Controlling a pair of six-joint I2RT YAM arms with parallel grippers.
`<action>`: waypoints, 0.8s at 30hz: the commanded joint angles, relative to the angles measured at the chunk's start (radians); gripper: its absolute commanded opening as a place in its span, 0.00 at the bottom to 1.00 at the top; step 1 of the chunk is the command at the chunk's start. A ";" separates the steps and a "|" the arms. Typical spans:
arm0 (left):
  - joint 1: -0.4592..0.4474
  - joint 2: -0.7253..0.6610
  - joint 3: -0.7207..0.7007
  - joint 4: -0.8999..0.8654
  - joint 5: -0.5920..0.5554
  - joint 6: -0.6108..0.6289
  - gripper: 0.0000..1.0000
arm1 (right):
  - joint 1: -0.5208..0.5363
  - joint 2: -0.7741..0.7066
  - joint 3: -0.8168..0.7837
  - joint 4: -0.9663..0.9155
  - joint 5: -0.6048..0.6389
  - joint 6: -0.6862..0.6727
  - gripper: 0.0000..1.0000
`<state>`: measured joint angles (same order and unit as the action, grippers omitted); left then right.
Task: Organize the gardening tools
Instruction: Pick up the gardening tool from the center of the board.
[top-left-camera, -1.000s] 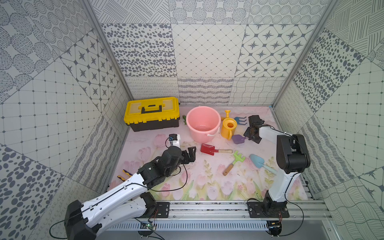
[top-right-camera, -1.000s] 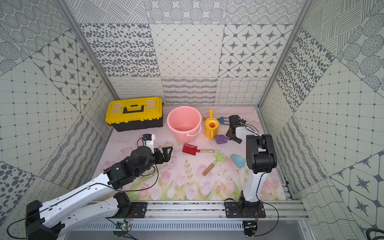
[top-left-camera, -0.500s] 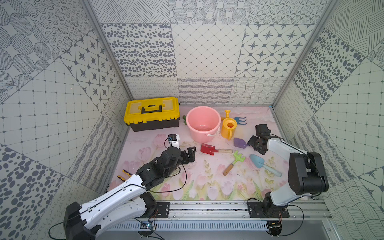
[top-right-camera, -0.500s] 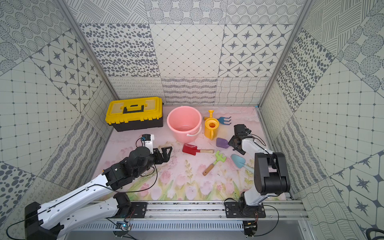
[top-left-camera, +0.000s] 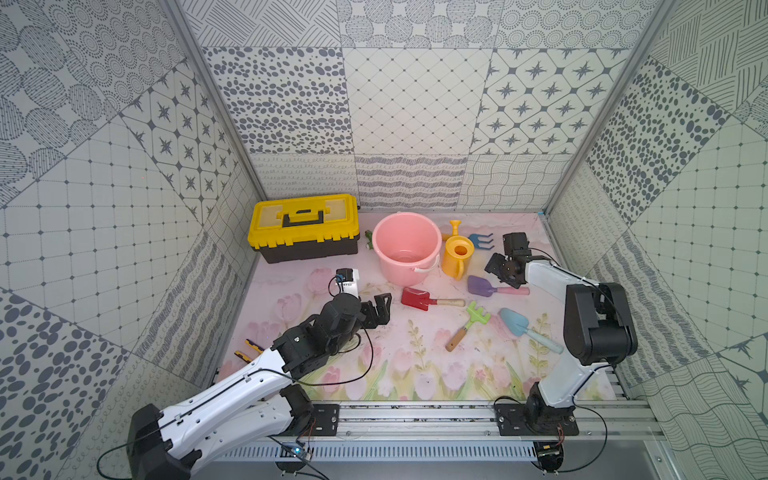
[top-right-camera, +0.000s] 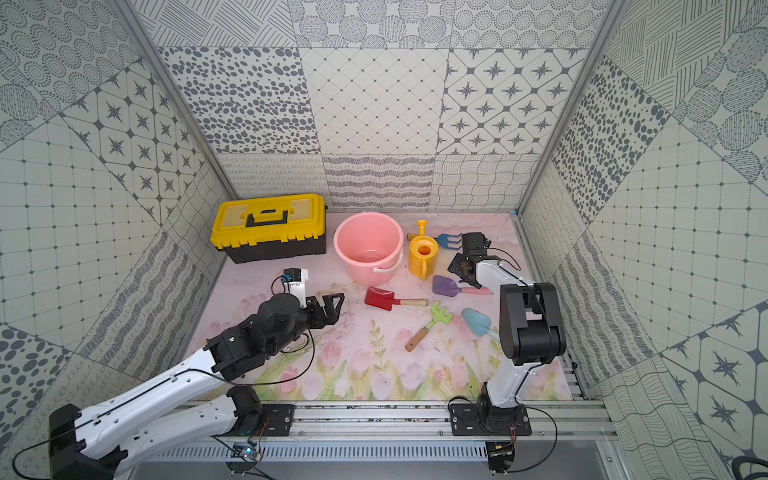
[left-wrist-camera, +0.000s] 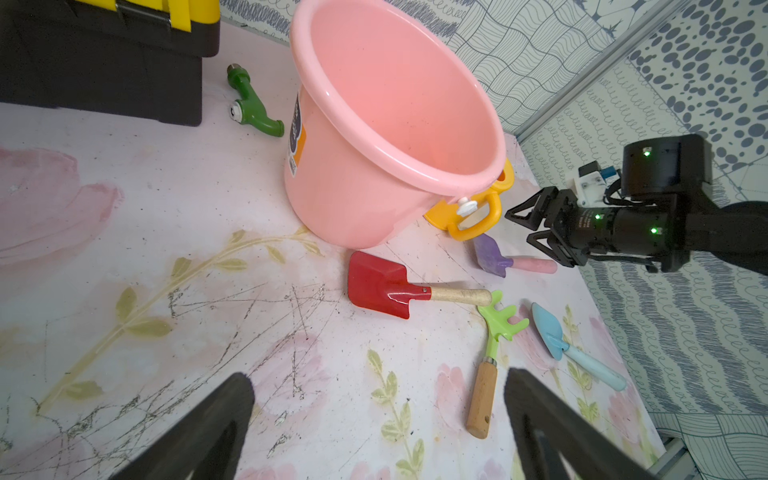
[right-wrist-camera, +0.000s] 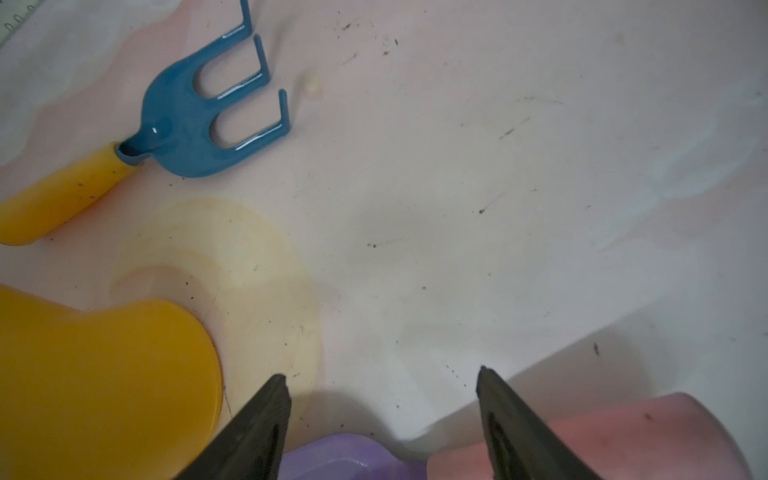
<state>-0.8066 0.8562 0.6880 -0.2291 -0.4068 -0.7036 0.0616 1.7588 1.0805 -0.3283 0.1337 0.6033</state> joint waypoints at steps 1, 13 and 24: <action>-0.005 -0.008 -0.002 0.026 -0.003 0.017 0.99 | -0.040 0.029 -0.017 0.010 -0.036 0.018 0.77; -0.011 -0.020 -0.004 0.026 0.000 0.013 0.99 | 0.050 -0.264 -0.366 0.062 -0.115 0.124 0.80; -0.014 -0.022 -0.007 0.039 0.024 0.025 1.00 | 0.155 -0.301 -0.415 0.021 -0.019 0.097 0.67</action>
<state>-0.8154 0.8356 0.6849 -0.2291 -0.4061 -0.7033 0.2123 1.4456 0.6674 -0.2928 0.0799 0.7002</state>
